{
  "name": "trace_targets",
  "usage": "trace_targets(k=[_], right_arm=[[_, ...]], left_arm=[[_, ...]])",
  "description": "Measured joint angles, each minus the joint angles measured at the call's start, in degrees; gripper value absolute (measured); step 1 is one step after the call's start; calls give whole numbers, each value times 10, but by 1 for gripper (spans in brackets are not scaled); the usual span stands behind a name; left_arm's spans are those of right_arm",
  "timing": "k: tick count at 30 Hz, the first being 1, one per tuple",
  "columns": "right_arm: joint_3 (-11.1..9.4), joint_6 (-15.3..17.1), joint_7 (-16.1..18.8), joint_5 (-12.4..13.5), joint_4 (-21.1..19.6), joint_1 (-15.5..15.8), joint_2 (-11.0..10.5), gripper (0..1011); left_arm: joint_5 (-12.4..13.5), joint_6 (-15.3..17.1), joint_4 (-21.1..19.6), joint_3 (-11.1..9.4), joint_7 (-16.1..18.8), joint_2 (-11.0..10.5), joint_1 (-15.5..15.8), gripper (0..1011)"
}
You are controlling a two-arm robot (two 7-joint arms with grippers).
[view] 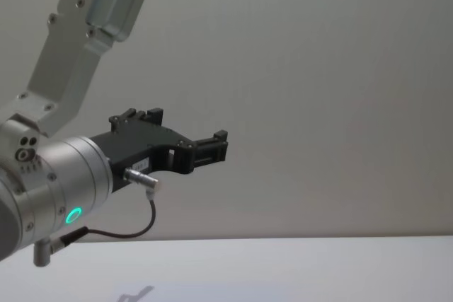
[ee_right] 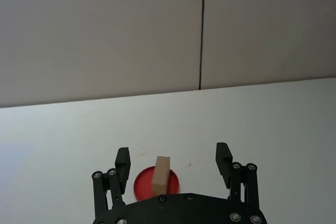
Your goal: Use the one hand to pick up the stamp and affix it onto the A4 paper.
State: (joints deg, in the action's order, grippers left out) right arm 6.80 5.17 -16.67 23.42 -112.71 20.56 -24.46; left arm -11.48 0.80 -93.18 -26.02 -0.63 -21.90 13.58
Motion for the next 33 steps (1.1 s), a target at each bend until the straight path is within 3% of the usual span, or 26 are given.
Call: trace_targets(k=[12, 33], right_arm=[[-14, -36, -13, 25, 35, 1, 16, 1001], [-16, -1, 17, 44, 107, -60, 49, 1001]], left_arm=[[0, 0, 0, 0, 0, 0, 0, 1001], [0, 0, 0, 0, 0, 0, 0, 1001]])
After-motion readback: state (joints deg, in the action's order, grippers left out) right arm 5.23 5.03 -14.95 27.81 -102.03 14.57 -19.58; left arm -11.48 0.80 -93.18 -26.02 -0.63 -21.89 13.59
